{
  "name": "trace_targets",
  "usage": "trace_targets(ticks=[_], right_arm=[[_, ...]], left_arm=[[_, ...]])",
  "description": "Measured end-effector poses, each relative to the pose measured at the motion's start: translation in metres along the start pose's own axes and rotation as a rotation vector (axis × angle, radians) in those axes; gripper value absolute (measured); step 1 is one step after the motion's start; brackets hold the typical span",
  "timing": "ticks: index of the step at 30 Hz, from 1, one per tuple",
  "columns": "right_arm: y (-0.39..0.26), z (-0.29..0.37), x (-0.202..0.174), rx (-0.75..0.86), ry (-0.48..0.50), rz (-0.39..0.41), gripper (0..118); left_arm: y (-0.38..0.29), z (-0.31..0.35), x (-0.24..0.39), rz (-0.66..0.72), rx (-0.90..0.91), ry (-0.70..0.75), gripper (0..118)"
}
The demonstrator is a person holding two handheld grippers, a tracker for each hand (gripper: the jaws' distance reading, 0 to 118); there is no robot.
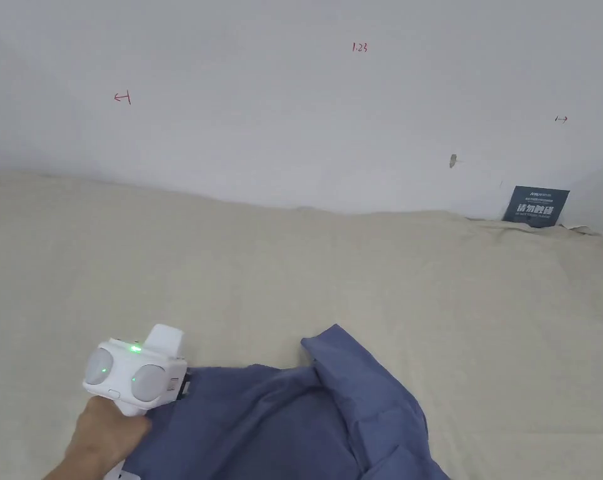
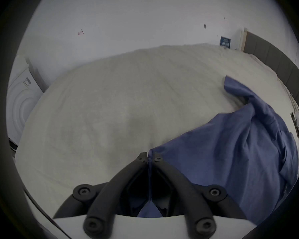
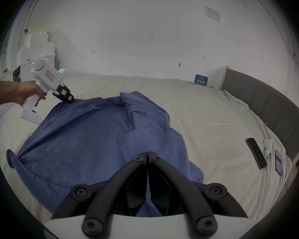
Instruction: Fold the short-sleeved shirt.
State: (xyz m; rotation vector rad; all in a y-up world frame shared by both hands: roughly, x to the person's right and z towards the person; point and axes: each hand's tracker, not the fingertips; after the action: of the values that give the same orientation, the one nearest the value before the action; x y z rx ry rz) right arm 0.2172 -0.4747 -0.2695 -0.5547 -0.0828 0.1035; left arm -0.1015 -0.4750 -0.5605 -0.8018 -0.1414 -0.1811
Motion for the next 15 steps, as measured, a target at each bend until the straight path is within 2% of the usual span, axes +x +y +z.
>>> trace_targets(ticks=[4,6,8,11,13,15], right_arm=[[0.015,-0.013,0.018,0.006,-0.005,-0.017,2],[0.030,-0.028,0.027,0.003,0.008,-0.017,7],[0.045,-0.048,0.035,0.006,0.030,-0.017,27],[0.071,-0.093,0.047,-0.054,0.077,-0.007,40],[0.088,-0.125,0.053,-0.099,0.085,-0.001,42],[0.104,-0.160,0.055,-0.140,0.079,0.011,55]], left_arm=[[-0.003,0.047,-0.012,0.074,0.089,-0.021,0],[-0.005,0.065,-0.026,0.113,0.133,-0.024,0],[-0.012,0.084,-0.032,0.150,0.168,-0.030,0],[-0.022,0.099,-0.037,0.161,0.180,-0.027,0],[-0.028,0.107,-0.037,0.162,0.187,-0.023,0],[-0.033,0.111,-0.038,0.161,0.189,-0.022,0]])
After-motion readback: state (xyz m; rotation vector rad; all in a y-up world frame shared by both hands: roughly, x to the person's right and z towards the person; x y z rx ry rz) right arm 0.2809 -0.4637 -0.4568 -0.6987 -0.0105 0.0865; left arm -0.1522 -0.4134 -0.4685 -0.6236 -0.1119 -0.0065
